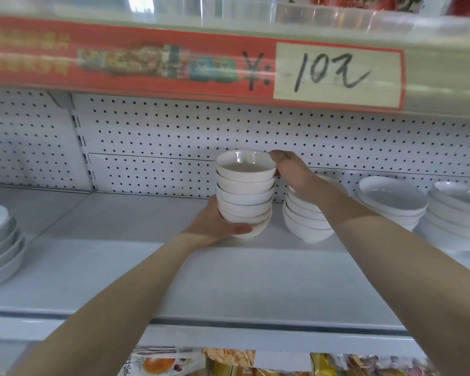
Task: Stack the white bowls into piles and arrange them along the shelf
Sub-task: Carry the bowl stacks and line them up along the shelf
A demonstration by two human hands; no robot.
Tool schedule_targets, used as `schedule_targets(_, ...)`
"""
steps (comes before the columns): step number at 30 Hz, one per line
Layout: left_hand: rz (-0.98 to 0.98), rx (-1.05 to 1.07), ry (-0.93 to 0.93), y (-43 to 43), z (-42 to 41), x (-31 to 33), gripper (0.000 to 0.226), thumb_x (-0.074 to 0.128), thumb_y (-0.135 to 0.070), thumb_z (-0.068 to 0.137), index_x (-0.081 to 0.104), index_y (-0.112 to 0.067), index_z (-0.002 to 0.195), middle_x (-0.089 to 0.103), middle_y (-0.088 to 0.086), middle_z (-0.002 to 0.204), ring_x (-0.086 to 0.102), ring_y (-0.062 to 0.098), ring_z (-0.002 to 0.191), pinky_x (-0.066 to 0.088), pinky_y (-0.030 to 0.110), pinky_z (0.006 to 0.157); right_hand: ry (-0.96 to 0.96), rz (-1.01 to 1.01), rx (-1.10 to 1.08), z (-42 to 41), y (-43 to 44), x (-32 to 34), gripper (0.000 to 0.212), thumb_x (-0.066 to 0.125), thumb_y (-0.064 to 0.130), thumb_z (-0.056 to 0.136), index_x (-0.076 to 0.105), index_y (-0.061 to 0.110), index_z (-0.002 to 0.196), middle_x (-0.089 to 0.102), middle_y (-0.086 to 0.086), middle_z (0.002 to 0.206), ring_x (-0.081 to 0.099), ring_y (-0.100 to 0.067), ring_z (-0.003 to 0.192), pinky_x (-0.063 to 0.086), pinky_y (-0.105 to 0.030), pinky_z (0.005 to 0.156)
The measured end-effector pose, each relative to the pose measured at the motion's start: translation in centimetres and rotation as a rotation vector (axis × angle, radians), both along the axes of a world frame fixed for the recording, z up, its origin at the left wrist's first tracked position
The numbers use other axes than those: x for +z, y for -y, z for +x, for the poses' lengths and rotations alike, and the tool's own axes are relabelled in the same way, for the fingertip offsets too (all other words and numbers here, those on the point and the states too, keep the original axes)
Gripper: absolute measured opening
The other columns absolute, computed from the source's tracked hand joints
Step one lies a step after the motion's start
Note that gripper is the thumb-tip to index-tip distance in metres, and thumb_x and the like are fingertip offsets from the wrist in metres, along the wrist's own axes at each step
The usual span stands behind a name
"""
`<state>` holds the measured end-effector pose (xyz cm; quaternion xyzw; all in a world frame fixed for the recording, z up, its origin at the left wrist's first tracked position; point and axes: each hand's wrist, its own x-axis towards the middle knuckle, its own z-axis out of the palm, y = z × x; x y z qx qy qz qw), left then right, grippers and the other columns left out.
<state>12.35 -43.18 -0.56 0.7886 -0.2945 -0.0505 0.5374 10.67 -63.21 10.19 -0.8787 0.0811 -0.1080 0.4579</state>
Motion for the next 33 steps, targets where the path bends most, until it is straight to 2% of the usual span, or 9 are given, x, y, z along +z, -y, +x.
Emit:
schedule_targets(3,-0.024,-0.003,0.003,0.1,-0.1,-0.1,0.069,0.091,-0.027,0.062,0.058,-0.036,0.122,0.069,-0.018,0.115,0.063,0.0,0.108,0.051,0.035,0.096,-0.002,-0.005,0.011,-0.4,-0.1,0.1,0.039,0.031,0.045,0.08,0.05,0.011,0.085,0.048,-0.006,0.082,0.04,-0.02,0.076,0.031,-0.037,0.072)
schedule_targets(7,-0.035,-0.011,0.006,0.1,0.1,-0.4,0.074,0.092,-0.026,0.062,0.056,-0.035,0.126,0.067,-0.016,0.119,0.062,0.003,0.113,0.05,0.039,0.1,0.003,-0.01,0.034,-0.5,0.0,0.1,0.037,0.031,0.043,0.085,0.051,0.012,0.086,0.049,-0.006,0.083,0.041,-0.019,0.076,0.031,-0.036,0.073)
schedule_targets(12,0.017,-0.033,-0.031,-0.2,0.4,-0.1,0.088,0.095,-0.036,0.054,0.05,-0.04,0.129,0.064,-0.018,0.124,0.058,0.001,0.118,0.047,0.041,0.103,0.008,-0.037,0.043,-0.4,0.2,0.3,0.06,0.03,0.046,0.084,0.049,-0.005,0.11,0.049,-0.004,0.085,0.041,-0.018,0.079,0.03,-0.036,0.073)
schedule_targets(16,0.206,-0.032,-0.032,-1.4,0.4,0.8,0.102,0.093,-0.046,0.053,0.039,-0.035,0.139,0.056,-0.018,0.134,0.05,0.007,0.128,0.042,0.038,0.107,0.032,-0.08,0.078,-0.6,0.1,0.7,0.054,0.03,0.042,0.094,0.053,-0.002,0.115,0.058,-0.011,0.093,0.047,-0.021,0.081,0.037,-0.037,0.074)
schedule_targets(20,0.517,0.117,0.053,-4.4,0.5,2.5,0.118,0.086,-0.057,0.056,0.026,-0.023,0.151,0.041,-0.005,0.148,0.041,0.015,0.135,0.037,0.038,0.111,0.123,-0.236,0.099,-1.6,-1.0,1.8,0.048,0.027,0.042,0.101,0.058,0.013,0.124,0.062,-0.012,0.119,0.057,-0.029,0.106,0.044,-0.04,0.098)
schedule_targets(23,0.576,0.198,0.193,-6.9,0.2,5.2,0.099,0.078,-0.053,0.073,0.028,-0.02,0.152,0.041,-0.002,0.15,0.043,0.016,0.134,0.036,0.031,0.109,0.189,-0.364,0.129,-2.2,-2.8,3.3,0.047,0.028,0.037,0.101,0.054,0.005,0.124,0.06,-0.02,0.124,0.054,-0.037,0.115,0.044,-0.044,0.099)
schedule_targets(26,0.624,0.309,0.424,-9.8,-0.3,8.5,0.073,0.069,-0.048,0.084,0.04,-0.02,0.145,0.05,0.0,0.142,0.049,0.019,0.127,0.039,0.032,0.104,0.249,-0.59,0.187,-2.3,-5.5,4.4,0.039,0.03,0.03,0.104,0.055,0.012,0.127,0.065,-0.013,0.117,0.057,-0.033,0.107,0.045,-0.038,0.091)
schedule_targets(28,0.647,0.374,0.518,-12.1,-0.7,10.3,0.062,0.066,-0.045,0.088,0.046,-0.022,0.141,0.054,-0.001,0.136,0.052,0.02,0.122,0.041,0.032,0.101,0.317,-0.719,0.233,-2.1,-7.9,4.8,0.038,0.035,0.029,0.104,0.052,0.017,0.136,0.065,-0.01,0.122,0.056,-0.031,0.113,0.043,-0.036,0.094)
schedule_targets(33,0.777,0.507,0.648,-19.7,-2.1,13.0,0.053,0.059,-0.045,0.092,0.048,-0.023,0.139,0.052,0.001,0.136,0.051,0.024,0.122,0.044,0.038,0.098,0.465,-0.924,0.357,-1.6,-15.9,4.8,0.045,0.048,0.025,0.1,0.046,0.013,0.144,0.063,-0.014,0.126,0.05,-0.033,0.12,0.038,-0.034,0.098)
